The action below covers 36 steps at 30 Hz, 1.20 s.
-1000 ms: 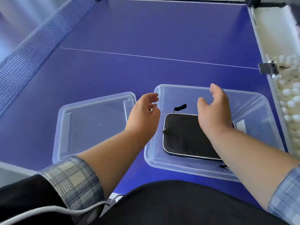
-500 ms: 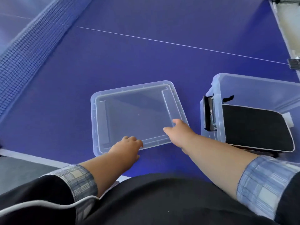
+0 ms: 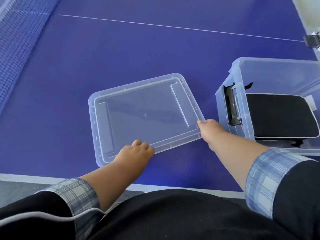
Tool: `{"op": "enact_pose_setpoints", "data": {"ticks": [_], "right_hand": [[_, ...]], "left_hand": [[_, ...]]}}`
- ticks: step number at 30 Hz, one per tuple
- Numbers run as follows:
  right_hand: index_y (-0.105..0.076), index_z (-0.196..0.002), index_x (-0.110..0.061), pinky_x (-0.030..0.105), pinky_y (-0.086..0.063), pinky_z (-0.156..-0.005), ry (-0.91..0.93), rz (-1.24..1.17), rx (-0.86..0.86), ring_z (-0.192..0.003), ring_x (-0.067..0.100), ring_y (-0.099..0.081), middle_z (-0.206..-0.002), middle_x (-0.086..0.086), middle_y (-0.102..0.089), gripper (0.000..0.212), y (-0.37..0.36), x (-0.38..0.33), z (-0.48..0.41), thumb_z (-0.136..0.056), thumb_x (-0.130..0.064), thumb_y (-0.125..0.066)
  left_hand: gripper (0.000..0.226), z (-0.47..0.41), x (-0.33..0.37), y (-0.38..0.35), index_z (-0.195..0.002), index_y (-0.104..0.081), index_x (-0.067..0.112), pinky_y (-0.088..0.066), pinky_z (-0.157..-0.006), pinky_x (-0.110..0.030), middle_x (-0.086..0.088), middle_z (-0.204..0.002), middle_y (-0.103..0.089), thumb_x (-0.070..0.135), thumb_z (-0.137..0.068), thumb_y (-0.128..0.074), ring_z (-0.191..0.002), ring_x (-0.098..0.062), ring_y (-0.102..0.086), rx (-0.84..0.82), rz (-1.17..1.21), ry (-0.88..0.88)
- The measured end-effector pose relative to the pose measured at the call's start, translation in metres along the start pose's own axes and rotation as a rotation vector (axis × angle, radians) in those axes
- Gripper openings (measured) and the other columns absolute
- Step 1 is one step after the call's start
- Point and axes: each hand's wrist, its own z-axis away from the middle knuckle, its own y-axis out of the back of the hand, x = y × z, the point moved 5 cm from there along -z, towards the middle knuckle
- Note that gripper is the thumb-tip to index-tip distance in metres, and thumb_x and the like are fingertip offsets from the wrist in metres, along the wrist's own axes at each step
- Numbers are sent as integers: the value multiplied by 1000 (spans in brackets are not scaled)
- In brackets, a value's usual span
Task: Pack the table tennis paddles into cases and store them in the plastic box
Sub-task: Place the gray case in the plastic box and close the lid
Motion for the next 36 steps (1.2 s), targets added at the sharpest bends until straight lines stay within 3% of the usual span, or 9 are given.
{"op": "enact_pose_setpoints", "data": {"ticks": [3, 6, 11, 15, 19, 26, 29, 32, 36], "right_hand": [[-59, -104, -17, 38, -61, -65, -22, -383, -50, -70, 24, -69, -91, 2, -71, 28, -2, -2, 13, -103, -36, -40], [-60, -100, -20, 29, -55, -48, 8, -543, -48, -54, 18, -71, -73, -4, -76, 28, 6, -12, 29, -105, -36, -38], [-63, -98, -21, 42, -64, -63, 78, -627, -34, -61, 21, -74, -73, -1, -78, 30, 32, -37, 54, -105, -37, -39], [-65, -89, -17, 36, -62, -53, 49, -815, -1, -49, 16, -71, -58, -1, -73, 31, 66, -43, 69, -104, -35, -44], [-68, -102, -13, 29, -57, -50, 26, -1011, -18, -58, 20, -72, -82, 9, -77, 26, 107, -41, 82, -102, -31, -49], [-67, -103, -6, 28, -56, -53, 178, -1260, -128, -63, 20, -73, -91, 13, -79, 24, 180, -33, 101, -99, -14, -45], [-66, -105, -6, 32, -56, -60, 241, -1343, -164, -65, 20, -70, -84, 9, -78, 24, 211, -27, 100, -99, -12, -43], [-67, -114, -3, 37, -56, -73, 285, -1368, -186, -83, 22, -69, -95, 10, -78, 30, 243, -12, 97, -99, -16, -44], [-69, -112, 0, 33, -59, -62, 367, -1439, -257, -74, 24, -74, -93, 15, -76, 24, 287, 14, 92, -94, -7, -55]], "left_hand": [[31, 8, 0, 21, -87, -62, 18, -47, -51, -31, 1, -80, -58, 12, -63, -80, -72, -23, -57, 111, -60, -66], [42, 9, 3, 49, -74, -61, 17, -47, -43, -29, -1, -67, -54, 10, -44, -89, -58, -25, -55, 245, -55, -70], [41, 0, 23, 113, -82, -63, 17, -51, -50, -33, -3, -78, -57, 9, -51, -89, -64, -28, -58, 459, -35, -76], [48, 0, 36, 165, -91, -68, 15, -53, -57, -38, -6, -84, -60, -3, -48, -81, -68, -32, -59, 603, -54, -124], [58, -2, 49, 213, -103, -69, 13, -56, -66, -43, -9, -94, -63, -6, -49, -79, -76, -37, -63, 674, -96, -167], [56, -5, 89, 286, -115, -70, 14, -53, -71, -44, -5, -104, -68, -6, -63, -75, -82, -36, -63, 881, -200, -332], [54, -10, 118, 315, -116, -70, 14, -51, -71, -43, -4, -102, -69, -4, -66, -74, -81, -36, -64, 955, -265, -374], [56, -18, 154, 337, -117, -70, 15, -50, -74, -42, -4, -100, -70, -4, -65, -74, -83, -35, -65, 981, -305, -384], [67, -36, 213, 343, -113, -71, 17, -52, -74, -42, -3, -99, -68, -4, -51, -83, -84, -33, -66, 907, -309, -345]]}}
